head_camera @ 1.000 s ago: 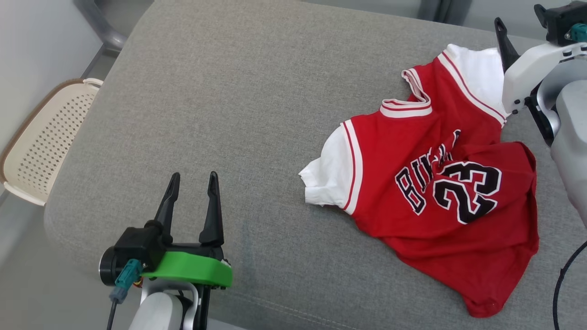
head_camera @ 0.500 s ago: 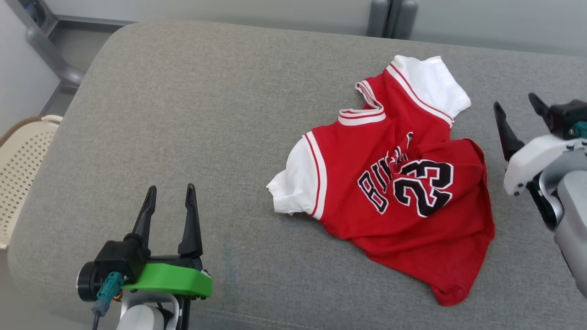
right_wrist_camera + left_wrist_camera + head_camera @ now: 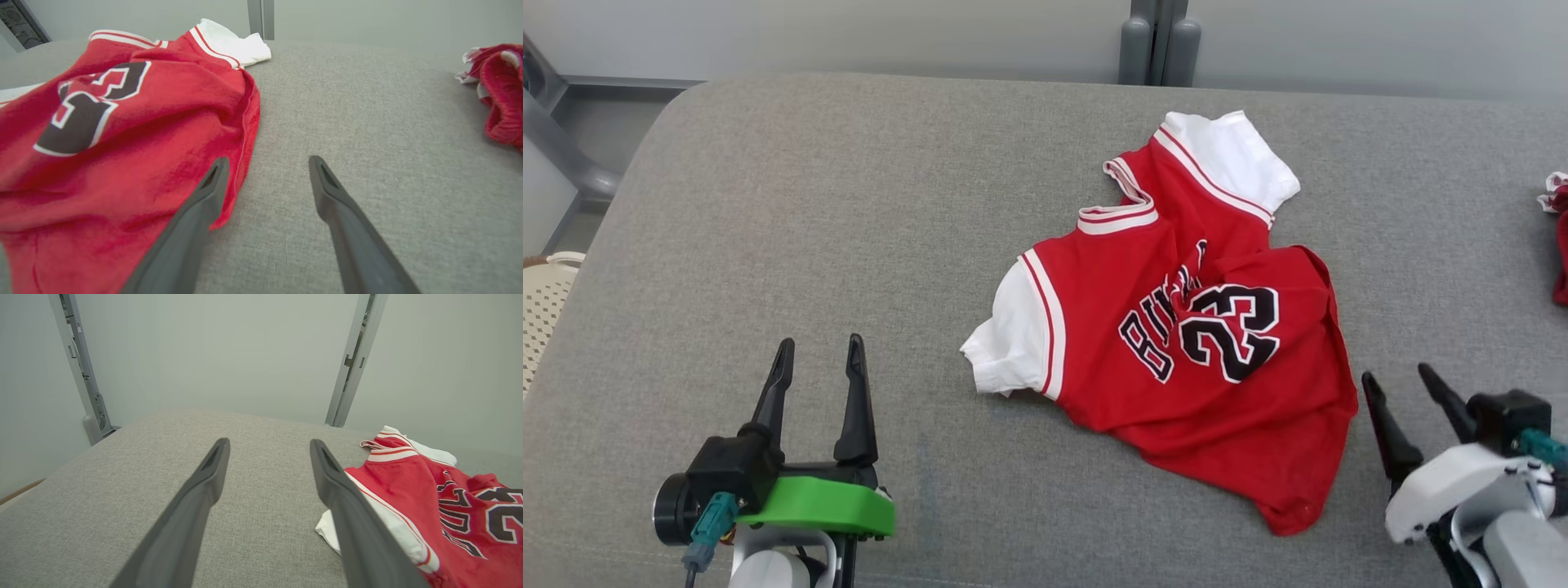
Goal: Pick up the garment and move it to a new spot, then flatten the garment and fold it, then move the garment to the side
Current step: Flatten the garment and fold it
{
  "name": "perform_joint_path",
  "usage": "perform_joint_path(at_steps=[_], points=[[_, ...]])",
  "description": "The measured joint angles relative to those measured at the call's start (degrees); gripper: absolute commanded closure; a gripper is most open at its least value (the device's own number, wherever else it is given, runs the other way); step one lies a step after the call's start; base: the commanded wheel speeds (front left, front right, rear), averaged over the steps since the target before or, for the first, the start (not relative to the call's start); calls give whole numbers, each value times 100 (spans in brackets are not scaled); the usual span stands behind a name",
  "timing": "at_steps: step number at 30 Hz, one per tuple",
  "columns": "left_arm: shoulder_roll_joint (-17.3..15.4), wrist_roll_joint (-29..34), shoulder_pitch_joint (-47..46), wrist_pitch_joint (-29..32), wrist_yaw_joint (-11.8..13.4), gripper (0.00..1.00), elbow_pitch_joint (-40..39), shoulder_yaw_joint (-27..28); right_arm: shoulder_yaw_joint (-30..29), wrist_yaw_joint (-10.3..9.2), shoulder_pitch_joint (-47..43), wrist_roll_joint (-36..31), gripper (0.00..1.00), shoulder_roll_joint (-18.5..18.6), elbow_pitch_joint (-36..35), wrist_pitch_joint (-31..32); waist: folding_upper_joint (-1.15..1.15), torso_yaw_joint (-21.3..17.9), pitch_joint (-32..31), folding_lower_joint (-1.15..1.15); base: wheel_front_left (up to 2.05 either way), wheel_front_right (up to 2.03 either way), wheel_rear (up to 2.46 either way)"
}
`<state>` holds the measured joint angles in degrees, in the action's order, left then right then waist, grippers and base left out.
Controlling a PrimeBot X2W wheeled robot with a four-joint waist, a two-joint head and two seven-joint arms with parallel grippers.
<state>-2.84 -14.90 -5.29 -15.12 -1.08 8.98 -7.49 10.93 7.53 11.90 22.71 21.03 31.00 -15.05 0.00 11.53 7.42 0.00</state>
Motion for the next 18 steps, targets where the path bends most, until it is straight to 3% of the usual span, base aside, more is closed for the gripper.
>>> perform_joint_path(at_steps=[10, 18], points=[[0, 0, -1, 0, -16, 0, 0, 3, -244, 1, -1507, -188, 0, -686, -1348, 382, 0, 4, 16, 0, 0, 0, 0], [0, -1, -8, 0, -19, 0, 5, -55, -252, -1, -1882, -297, 0, -966, -1630, 701, 0, 80, 57, 0, 0, 0, 0]])
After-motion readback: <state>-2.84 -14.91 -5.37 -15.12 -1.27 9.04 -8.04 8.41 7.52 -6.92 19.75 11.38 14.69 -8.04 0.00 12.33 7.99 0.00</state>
